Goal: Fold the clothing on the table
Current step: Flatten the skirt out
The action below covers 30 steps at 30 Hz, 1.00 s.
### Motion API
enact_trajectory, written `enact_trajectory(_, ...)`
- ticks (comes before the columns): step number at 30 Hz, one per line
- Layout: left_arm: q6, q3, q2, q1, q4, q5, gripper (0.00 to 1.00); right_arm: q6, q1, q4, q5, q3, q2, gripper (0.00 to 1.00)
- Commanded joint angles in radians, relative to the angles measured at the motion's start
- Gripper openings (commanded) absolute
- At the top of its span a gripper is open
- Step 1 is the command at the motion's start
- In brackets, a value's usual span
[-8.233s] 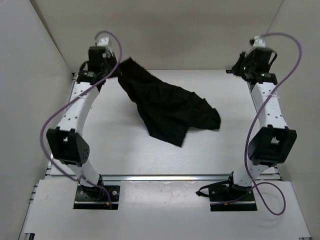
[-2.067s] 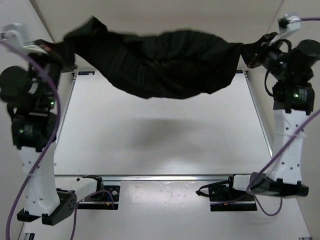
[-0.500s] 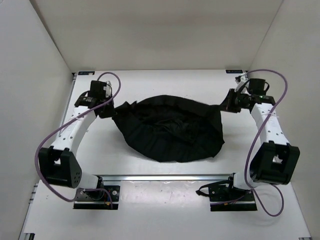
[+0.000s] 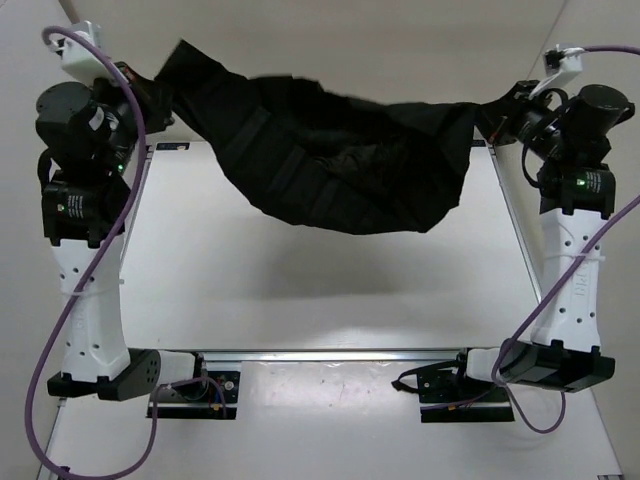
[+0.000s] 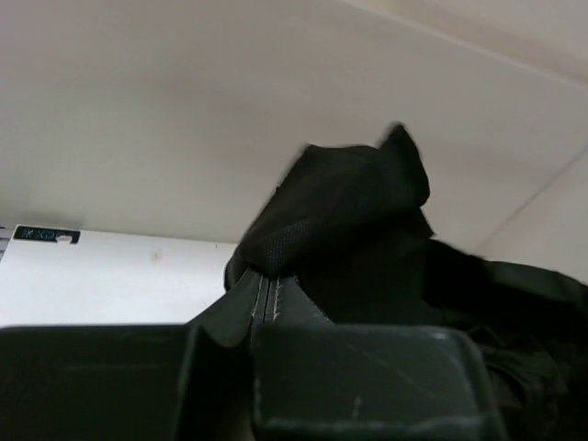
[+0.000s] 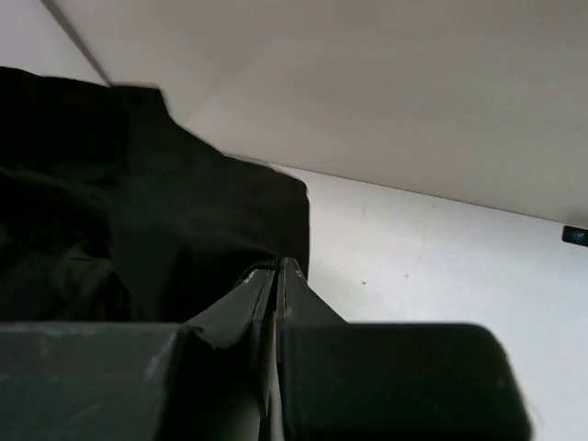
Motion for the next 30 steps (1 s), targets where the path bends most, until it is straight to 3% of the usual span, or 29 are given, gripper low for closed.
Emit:
enact_trajectory(1, -0.079, -0.101, 0.145, 0.084, -0.002, 0.080, 0.00, 0.042, -0.080, -0.042, 0.018, -0.070, 0.140, 0.00)
enact_trajectory(4, -0.089, -0.247, 0.252, 0.086, -0.046, 0.152, 0.00, -0.031, -0.074, -0.193, 0.019, -0.152, 0.271, 0.00)
enact_trajectory(7, -0.038, -0.414, 0.250, 0.046, -0.045, 0.143, 0.00, -0.126, -0.008, -0.312, 0.068, -0.231, 0.302, 0.00)
enact_trajectory(12, 0.018, -0.617, 0.121, 0.017, -0.049, 0.083, 0.00, -0.185, 0.144, -0.251, 0.220, -0.422, 0.120, 0.00)
enact_trajectory(15, 0.032, -0.645, 0.064, 0.029, -0.049, 0.102, 0.00, -0.157, 0.164, -0.213, 0.172, -0.437, 0.047, 0.00)
enact_trajectory(20, 0.061, -0.551, 0.058, 0.002, -0.085, 0.123, 0.00, -0.093, 0.060, -0.192, -0.036, -0.326, 0.055, 0.00)
enact_trajectory(23, 0.028, -0.505, 0.004, 0.018, -0.010, 0.191, 0.00, -0.097, 0.078, -0.168, -0.030, -0.206, 0.044, 0.00)
enact_trajectory(28, 0.009, -0.119, 0.055, 0.011, -0.022, 0.171, 0.00, 0.017, 0.050, -0.087, -0.100, 0.139, 0.072, 0.00)
enact_trajectory(30, -0.021, -0.051, 0.032, 0.008, -0.003, 0.155, 0.00, 0.061, 0.027, -0.040, -0.146, 0.188, 0.047, 0.00)
